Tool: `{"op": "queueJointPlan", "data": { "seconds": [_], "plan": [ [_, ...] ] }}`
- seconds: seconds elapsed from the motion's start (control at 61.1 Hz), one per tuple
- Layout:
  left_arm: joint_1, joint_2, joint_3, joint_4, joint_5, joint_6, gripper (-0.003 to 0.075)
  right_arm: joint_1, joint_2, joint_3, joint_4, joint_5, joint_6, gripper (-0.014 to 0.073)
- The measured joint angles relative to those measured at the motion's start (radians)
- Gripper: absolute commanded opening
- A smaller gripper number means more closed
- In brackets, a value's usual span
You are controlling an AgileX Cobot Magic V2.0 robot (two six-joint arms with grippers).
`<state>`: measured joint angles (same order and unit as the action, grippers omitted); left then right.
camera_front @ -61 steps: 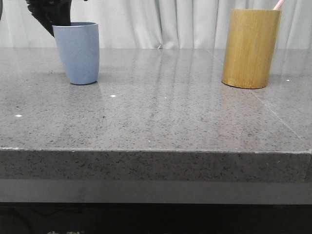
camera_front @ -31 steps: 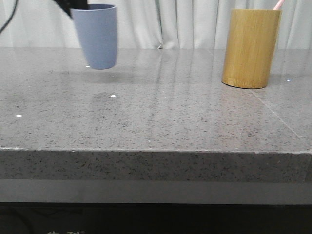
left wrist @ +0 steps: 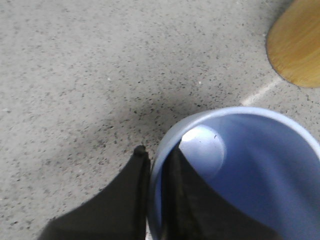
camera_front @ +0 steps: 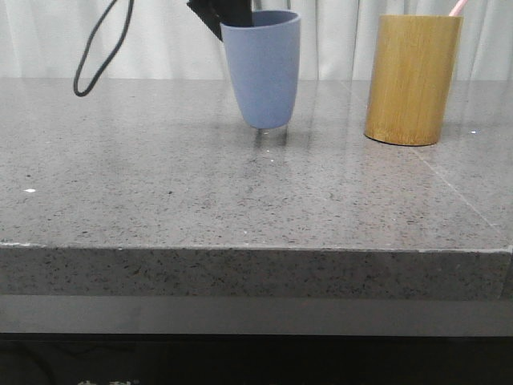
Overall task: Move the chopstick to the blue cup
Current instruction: 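Carry the blue cup toward the bamboo holder and set it down, then open the left gripper and lift it away from the cup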
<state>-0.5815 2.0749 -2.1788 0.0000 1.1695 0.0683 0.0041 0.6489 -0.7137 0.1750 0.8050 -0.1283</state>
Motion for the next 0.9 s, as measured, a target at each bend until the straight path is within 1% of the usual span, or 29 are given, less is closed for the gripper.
{"op": "queueJointPlan", "data": {
  "seconds": [0.328,0.393,0.508,0.54,0.639,0.688,0.901],
  "plan": [
    [-0.004,0.031,-0.002,0.000,-0.008,0.000,-0.0013,0.000,0.000,0.000,0.000,0.002,0.000,0.0552],
    [-0.004,0.031,-0.002,0.000,-0.008,0.000,0.0036,0.000,0.000,0.000,0.000,0.002,0.000,0.0552],
    [-0.004,0.032,-0.004,0.000,-0.008,0.000,0.0202,0.000,0.000,0.000,0.000,0.007,0.000,0.0552],
    [-0.004,0.032,-0.009,0.000,-0.008,0.000,0.0261,0.000,0.000,0.000,0.000,0.007,0.000,0.0552],
    [-0.004,0.033,-0.027,0.000,-0.008,0.000,0.0368,0.000,0.000,0.000,0.000,0.007,0.000,0.0552],
    [-0.004,0.033,-0.041,0.000,-0.008,0.000,0.0379,0.000,0.000,0.000,0.000,0.007,-0.003,0.0552],
    [-0.004,0.033,-0.109,0.000,0.008,0.000,0.0377,0.000,0.000,0.000,0.000,-0.008,-0.003,0.0552]
  ]
}}
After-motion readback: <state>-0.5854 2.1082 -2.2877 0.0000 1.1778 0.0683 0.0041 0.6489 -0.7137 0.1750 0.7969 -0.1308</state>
